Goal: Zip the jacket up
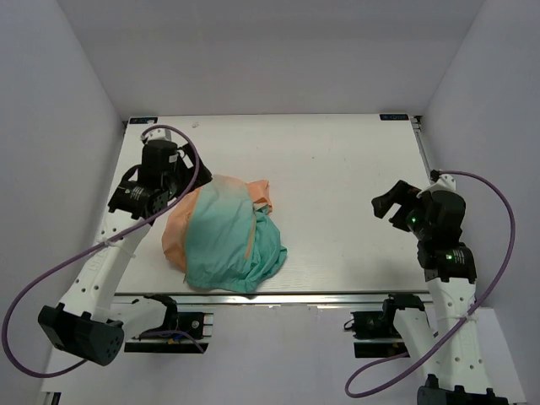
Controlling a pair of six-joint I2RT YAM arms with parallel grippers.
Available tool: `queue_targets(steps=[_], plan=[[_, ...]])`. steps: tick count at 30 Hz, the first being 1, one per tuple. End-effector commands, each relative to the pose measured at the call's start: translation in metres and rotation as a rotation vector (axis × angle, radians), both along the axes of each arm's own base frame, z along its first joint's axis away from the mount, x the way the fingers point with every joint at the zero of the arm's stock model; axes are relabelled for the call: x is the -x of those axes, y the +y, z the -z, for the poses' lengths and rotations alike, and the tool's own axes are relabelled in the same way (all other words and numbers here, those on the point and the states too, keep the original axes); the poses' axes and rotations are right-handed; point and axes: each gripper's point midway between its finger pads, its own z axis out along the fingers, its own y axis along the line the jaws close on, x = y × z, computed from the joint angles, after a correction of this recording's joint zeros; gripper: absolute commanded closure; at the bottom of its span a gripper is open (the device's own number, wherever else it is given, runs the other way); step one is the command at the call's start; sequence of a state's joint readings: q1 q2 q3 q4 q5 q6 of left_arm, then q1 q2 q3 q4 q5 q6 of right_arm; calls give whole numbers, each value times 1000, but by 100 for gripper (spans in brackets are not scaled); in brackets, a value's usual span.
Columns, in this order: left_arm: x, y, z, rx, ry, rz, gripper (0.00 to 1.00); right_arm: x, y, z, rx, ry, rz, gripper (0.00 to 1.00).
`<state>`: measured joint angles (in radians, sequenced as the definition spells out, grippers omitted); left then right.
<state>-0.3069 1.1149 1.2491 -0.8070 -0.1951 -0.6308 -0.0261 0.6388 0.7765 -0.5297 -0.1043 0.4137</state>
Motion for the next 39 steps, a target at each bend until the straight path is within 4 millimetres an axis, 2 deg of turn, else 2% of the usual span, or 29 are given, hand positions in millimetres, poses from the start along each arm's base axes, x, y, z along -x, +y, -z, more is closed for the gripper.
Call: queue_targets(steps=[1,4,6,9,12,13,14,17,18,22,23,26,27,28,29,31,34,35,36,37,38,39], plan=[[8,-11,6,31,14,75,2,0,-3,-23,19,-78,4,11],[14,-10,12,31,17,76,2,2,-5,-25,1,-100,32,11],[16,-6,22,22,41,55,2,3,3,-25,-23,-134,-6,11],[19,-7,47,8,98,64,2,5,14,-22,-41,-156,-71,11],[17,-10,71,3,164,72,2,4,12,-15,-29,-133,-65,11],[17,-14,77,10,178,84,2,4,12,-12,-26,-118,-63,11],[16,-16,93,4,215,94,2,4,11,-8,-24,-103,-60,11],[9,-29,112,32,238,144,2,6,13,-3,-23,-83,-80,11],[5,-32,128,33,268,151,2,7,13,-2,-19,-80,-81,11],[-3,-49,159,50,359,226,4,8,10,3,-8,-65,-68,11],[-2,-55,163,67,376,251,10,9,10,4,-7,-61,-67,11],[-10,-73,171,106,376,320,51,9,11,4,-9,-59,-71,11],[-8,-81,173,103,377,348,60,10,11,5,-9,-53,-73,11],[-8,-86,176,93,382,356,84,10,11,5,-8,-50,-72,11],[-8,-90,176,82,380,365,99,10,11,5,-10,-48,-71,11],[-3,-105,177,58,373,408,100,11,11,4,-9,-49,-72,11],[9,-139,171,51,331,509,100,11,11,4,-10,-48,-71,11],[11,-151,164,55,298,547,100,11,11,3,-8,-52,-72,11],[23,-171,159,65,286,613,100,11,11,3,-9,-50,-73,11],[28,-182,154,79,272,653,100,11,11,3,-11,-51,-74,11],[30,-196,142,95,242,693,100,11,12,4,-12,-50,-75,11],[44,-215,134,94,227,751,100,11,13,4,-16,-50,-84,11]])
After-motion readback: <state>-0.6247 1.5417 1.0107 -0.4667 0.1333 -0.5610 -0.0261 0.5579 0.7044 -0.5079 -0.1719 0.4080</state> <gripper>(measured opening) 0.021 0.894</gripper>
